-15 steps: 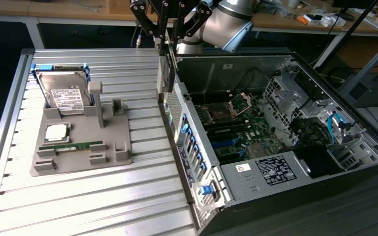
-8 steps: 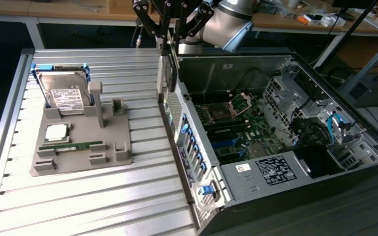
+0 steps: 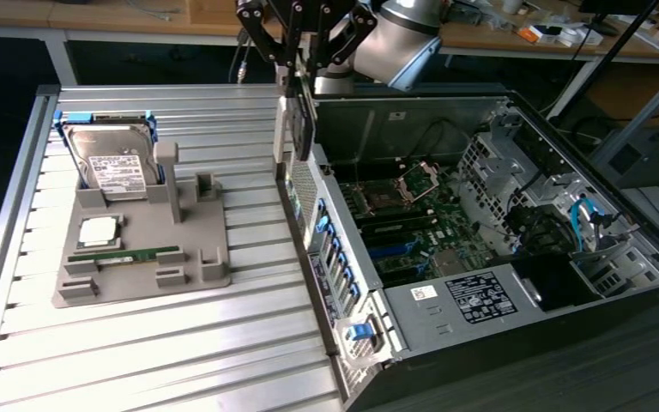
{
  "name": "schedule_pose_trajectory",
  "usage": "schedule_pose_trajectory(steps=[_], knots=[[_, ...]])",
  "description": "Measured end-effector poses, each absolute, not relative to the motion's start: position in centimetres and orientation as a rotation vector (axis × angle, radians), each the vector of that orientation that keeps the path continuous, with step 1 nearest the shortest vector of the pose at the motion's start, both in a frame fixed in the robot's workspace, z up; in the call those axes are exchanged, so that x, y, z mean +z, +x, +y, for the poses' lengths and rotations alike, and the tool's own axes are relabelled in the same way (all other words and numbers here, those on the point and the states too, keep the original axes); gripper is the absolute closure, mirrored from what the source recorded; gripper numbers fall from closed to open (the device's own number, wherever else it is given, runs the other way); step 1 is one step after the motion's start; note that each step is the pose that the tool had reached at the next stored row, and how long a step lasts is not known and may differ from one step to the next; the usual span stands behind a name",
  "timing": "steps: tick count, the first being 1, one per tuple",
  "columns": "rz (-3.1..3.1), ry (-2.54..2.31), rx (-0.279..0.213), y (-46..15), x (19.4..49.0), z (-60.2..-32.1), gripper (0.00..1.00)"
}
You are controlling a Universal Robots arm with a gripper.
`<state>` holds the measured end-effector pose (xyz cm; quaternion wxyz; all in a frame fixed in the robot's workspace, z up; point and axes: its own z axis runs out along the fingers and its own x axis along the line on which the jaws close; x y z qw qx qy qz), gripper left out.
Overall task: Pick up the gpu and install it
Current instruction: 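Pick up the gpu and move the gpu toward the slot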
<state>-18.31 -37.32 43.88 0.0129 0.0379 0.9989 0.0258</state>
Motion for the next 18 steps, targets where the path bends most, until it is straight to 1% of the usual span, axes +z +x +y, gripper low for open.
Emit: schedule_pose_trajectory(steps=[18], knots=[[3.113,0.118,0.08,-17.47,43.86,-37.33,0.73]])
